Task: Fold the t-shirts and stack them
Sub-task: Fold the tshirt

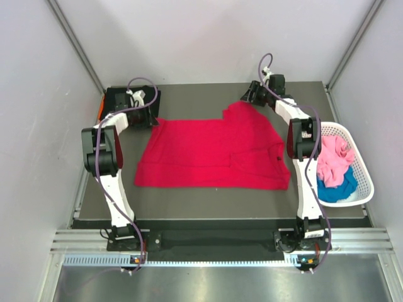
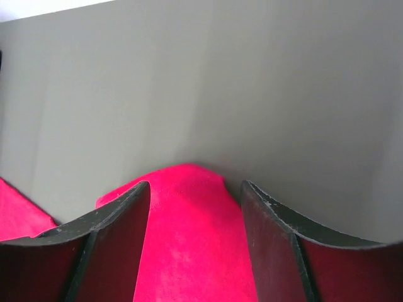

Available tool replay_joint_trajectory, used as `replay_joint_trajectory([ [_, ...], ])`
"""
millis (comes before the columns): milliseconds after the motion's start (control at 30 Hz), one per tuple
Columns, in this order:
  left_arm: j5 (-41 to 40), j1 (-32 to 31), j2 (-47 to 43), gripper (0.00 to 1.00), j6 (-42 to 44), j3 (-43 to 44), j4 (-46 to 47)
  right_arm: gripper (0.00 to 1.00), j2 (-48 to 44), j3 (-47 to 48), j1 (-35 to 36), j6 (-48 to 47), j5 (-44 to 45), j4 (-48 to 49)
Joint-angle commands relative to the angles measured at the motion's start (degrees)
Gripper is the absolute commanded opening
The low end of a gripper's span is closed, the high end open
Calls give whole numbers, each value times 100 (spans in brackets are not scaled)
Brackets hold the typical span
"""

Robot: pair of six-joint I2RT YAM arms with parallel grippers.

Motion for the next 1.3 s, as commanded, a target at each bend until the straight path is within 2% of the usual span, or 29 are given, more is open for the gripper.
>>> replay_joint_trajectory([
  [0, 75, -35, 98, 48, 171, 218, 71, 60, 176, 294, -38, 59, -7, 257],
  [67, 110, -44, 125, 46, 188, 236, 62, 61, 185, 338, -29, 41, -7, 248],
  [100, 111, -44, 116, 42, 188, 236, 62, 60, 185, 330, -20, 6, -24, 248],
  [200, 119, -61, 99, 35, 171, 227, 71, 52, 185, 356, -20, -38, -86, 221],
  [267, 154, -61, 72, 29, 136, 236, 88, 34, 194, 356, -29, -64, -182, 230],
  [300, 172, -61, 55, 20, 118, 245, 89, 25, 194, 347, -20, -82, -200, 248],
  [333, 198, -61, 46, 14, 75, 271, 89, 12, 176, 339, -20, -99, -217, 256],
  [400, 207, -70, 11, 1, 48, 332, 1, 3, 141, 312, -29, -82, -253, 274],
  [433, 138, -70, 11, 0, 48, 446, -182, 0, 80, 286, -29, -47, -261, 309],
  [533, -204, -70, -77, 0, 109, 491, -430, 0, -245, -162, -55, 93, -182, 678],
  [600, -459, -61, -358, 0, 66, 89, -106, 0, -534, -583, -82, 103, -104, 1073],
  [667, -566, -53, -629, 0, 13, -97, 192, 0, -676, -698, -108, 50, -33, 1048],
  [800, -943, -53, -754, 0, -58, -151, 185, 0, -1316, -1110, -117, -117, 213, 1056],
  [1100, -1374, -53, -780, 0, -172, -326, 255, 0, -2828, -2956, -187, -468, 292, 1504],
  [1267, -1559, -53, -886, 0, -163, -511, 317, 0, -3339, -3941, -301, -548, 336, 1821],
])
